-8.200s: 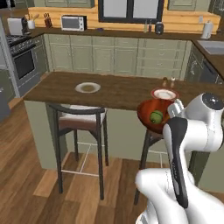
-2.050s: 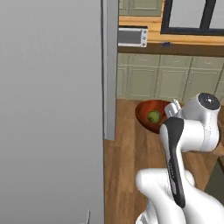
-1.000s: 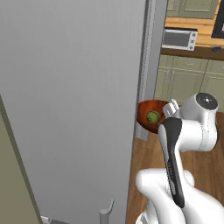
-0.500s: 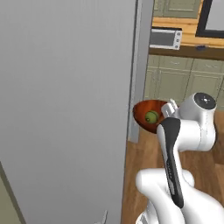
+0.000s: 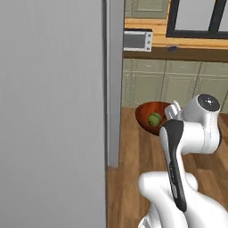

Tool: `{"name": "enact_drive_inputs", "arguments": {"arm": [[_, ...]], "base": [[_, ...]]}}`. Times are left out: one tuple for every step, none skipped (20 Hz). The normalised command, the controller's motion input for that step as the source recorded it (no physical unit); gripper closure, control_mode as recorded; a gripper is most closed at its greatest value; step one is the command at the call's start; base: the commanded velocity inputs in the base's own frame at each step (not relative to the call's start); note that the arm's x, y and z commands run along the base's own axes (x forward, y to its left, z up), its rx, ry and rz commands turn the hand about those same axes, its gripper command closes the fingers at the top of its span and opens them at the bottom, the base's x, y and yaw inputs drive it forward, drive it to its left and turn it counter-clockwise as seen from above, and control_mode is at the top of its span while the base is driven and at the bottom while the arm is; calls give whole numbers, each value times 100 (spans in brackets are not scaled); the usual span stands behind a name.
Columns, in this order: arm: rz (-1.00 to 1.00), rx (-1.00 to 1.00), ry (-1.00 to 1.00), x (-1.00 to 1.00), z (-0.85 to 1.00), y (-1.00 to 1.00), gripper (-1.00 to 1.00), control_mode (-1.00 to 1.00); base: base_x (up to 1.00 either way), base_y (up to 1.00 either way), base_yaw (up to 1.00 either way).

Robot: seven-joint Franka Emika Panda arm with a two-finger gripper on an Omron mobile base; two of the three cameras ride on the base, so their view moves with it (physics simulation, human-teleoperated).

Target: Pick the chicken drumstick and lime from their plates and place them in the bowl. Then put the bowl in the fridge.

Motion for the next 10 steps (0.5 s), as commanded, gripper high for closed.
{"name": "enact_drive_inputs", "arguments": {"arm": [[0,0,0,0,0,0,100,100],[0,0,0,0,0,0,100,100],[0,0,0,0,0,0,100,100],[0,0,0,0,0,0,100,100],[0,0,0,0,0,0,100,100],[0,0,0,0,0,0,100,100],[0,0,0,0,0,0,100,100],[0,0,0,0,0,0,100,100],[0,0,0,0,0,0,100,100],[0,0,0,0,0,0,100,100]], "base": [[85,-52,-15],[47,-41,-6],[0,-16,0],[-9,-10,9],[-31,-3,17],[-26,-7,24],[-7,-7,31],[-4,-4,38],[-5,-7,40],[-23,-1,43]]}}
